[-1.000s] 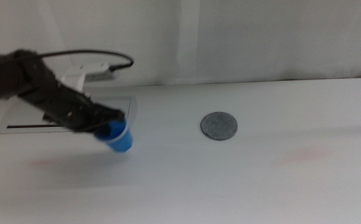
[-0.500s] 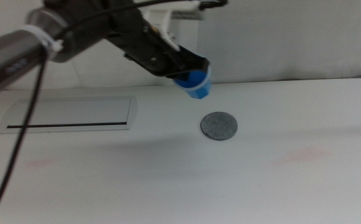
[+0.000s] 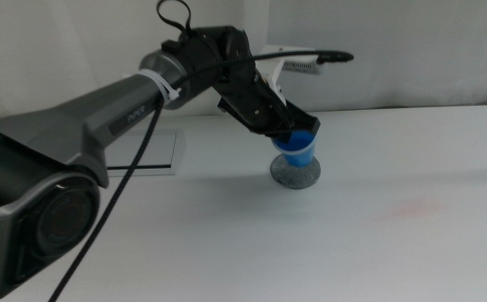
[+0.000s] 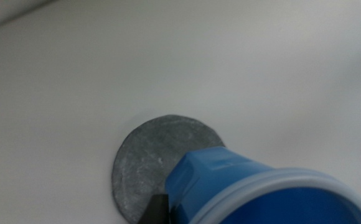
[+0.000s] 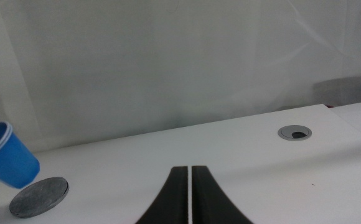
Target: Place an empty cup on a cup mat.
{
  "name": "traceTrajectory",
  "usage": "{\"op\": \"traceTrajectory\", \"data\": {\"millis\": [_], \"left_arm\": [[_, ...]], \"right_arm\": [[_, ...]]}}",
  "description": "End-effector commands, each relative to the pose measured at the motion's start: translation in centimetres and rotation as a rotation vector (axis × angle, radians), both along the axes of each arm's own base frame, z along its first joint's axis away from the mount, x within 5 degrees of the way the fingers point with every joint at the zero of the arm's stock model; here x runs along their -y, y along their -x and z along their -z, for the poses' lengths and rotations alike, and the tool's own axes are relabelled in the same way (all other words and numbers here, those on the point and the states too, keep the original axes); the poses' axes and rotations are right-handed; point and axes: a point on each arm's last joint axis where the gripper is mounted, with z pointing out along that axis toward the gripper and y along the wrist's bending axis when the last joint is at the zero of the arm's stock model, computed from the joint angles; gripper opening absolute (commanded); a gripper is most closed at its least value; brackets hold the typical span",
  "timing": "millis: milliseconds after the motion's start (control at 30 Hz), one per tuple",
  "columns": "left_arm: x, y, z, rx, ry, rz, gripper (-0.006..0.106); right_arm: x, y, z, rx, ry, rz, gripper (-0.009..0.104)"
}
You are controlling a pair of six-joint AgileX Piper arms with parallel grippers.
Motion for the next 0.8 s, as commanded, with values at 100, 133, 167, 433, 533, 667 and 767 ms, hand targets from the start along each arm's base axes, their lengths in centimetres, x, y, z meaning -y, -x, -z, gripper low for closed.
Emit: {"op": "traceTrajectory", "data": {"millis": [100, 133, 167, 433, 533, 667, 767], "left_arm": [[0.2, -0.3, 1.4, -0.004, -0.041, -0.013, -0.003], [0.2, -0.4, 1.6, -0.006, -0.046, -0.012, -0.003], [0.2, -0.4, 1.9, -0.01, -0.05, -0.012, -0.003], [0.5, -0.6, 3.6, -0.028, -0.055, -0.015, -0.003], [0.7, -0.6, 3.9, -0.042, -0.044, -0.019, -0.003], [0.7, -0.6, 4.3, -0.047, -0.041, -0.02, -0.003], [0.8, -0.7, 4.3, -0.041, -0.038, -0.022, -0.003]], "right_arm": [[0.1, 0.1, 1.1, -0.008, 0.008, 0.008, -0.003], [0.1, 0.1, 1.1, -0.008, 0.008, 0.008, -0.003], [0.1, 0.1, 1.1, -0.008, 0.008, 0.008, -0.003], [0.1, 0.1, 1.1, -0.008, 0.008, 0.008, -0.003], [0.1, 0.1, 1.1, -0.008, 0.008, 0.008, -0.003], [0.1, 0.1, 1.1, -0.008, 0.008, 0.008, -0.003], [0.1, 0.1, 1.1, -0.008, 0.008, 0.008, -0.003]]}}
